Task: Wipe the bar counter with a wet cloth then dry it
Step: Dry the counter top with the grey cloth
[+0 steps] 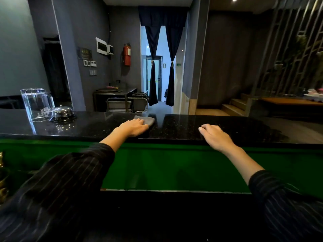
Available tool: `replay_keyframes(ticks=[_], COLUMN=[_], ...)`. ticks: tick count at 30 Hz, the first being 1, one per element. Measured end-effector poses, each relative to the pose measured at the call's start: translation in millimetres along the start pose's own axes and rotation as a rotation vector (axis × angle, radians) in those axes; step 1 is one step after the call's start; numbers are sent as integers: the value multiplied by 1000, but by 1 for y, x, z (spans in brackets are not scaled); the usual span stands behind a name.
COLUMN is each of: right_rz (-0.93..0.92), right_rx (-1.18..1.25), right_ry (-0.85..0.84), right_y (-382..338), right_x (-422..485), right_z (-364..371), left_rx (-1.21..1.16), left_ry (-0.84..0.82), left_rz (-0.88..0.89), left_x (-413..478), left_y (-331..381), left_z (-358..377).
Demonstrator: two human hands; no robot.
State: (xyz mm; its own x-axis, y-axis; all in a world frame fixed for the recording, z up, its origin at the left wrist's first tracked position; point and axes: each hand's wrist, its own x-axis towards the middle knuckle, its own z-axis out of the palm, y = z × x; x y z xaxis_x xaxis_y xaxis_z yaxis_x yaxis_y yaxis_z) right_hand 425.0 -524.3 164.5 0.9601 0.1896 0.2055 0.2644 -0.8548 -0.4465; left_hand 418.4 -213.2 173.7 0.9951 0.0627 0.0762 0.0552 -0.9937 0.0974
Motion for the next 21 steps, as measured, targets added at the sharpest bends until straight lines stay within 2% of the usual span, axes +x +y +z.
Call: replay_keyframes(ticks=[3, 13, 17, 19, 21], right_rz=[-35, 66, 136, 140, 137], right_rx=[-102, 122, 367, 573, 671], right_ry=[24, -28, -63, -68, -83], right_y=[-8, -11, -10, -6, -5], right_x=[-4, -5, -4, -2, -4], right_z=[5, -6, -13, -17, -22], left_rx=[-16, -67, -49, -72, -96], left_ry=[11, 43, 53, 29, 21], left_rz=[51, 323, 385, 344, 245], left_x=[10, -3, -32, -36, -31], left_y=[32, 157, 149, 131, 108], left_z=[2, 18, 15, 9, 4])
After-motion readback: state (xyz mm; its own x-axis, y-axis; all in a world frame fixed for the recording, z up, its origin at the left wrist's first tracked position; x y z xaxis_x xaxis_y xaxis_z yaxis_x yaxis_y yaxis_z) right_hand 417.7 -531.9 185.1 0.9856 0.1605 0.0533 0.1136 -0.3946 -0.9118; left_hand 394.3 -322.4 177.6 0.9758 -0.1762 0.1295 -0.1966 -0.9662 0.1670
